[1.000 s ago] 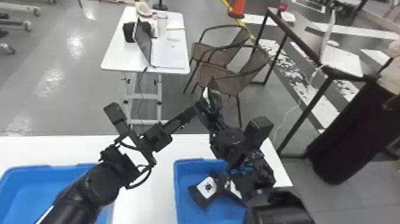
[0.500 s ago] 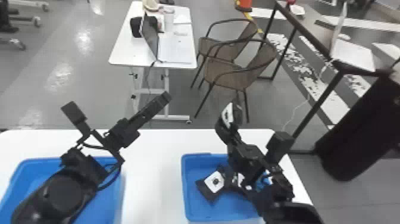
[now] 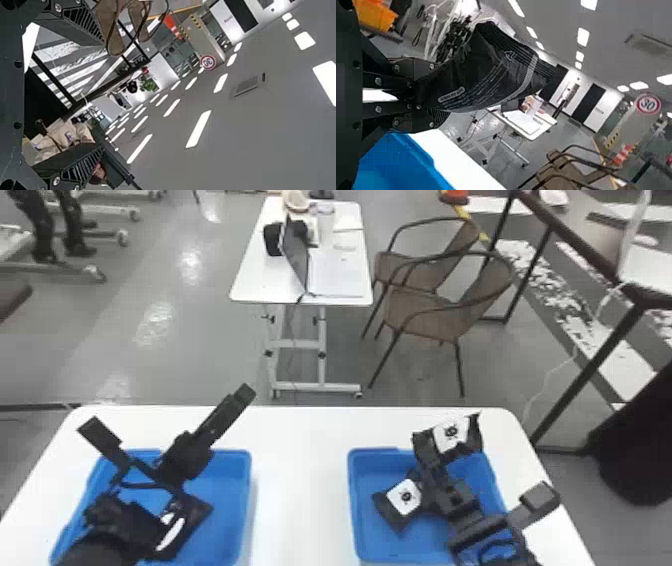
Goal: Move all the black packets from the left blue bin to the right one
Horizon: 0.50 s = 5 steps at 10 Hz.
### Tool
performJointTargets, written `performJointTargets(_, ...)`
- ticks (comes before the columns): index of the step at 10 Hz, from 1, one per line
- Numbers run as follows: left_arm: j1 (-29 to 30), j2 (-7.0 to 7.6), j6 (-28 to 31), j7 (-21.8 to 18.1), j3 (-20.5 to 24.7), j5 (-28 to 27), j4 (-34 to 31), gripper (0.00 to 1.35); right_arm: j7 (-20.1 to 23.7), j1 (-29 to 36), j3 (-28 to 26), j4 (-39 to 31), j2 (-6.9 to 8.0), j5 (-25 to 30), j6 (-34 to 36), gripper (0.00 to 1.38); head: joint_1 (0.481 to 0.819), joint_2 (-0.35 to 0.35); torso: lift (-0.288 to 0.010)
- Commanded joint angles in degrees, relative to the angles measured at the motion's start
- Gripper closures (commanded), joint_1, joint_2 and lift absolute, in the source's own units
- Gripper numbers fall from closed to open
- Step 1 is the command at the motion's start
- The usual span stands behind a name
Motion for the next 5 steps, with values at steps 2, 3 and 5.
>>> performJointTargets(2,1.1,-0.24,-0.3,0.0,1.0,0.4,-0.1,0.12,-0.7,0.2,0.5,3.8,1.21,-8.8,0.4,1.19,0.695,-0.057,0.000)
performJointTargets(3,1.3,-0.24,-0.3,0.0,1.5,0.5,-0.4,0.12,-1.3,0.7,0.2,5.0,1.21,-9.3,0.3,1.19,0.695,-0.046,0.000)
performJointTargets(5,1.1,-0.07,-0.9,0.0,1.8,0.3,-0.5,0.12,-1.3,0.9,0.1,6.4,1.21,-8.6,0.3,0.54,0.695,-0.042,0.000)
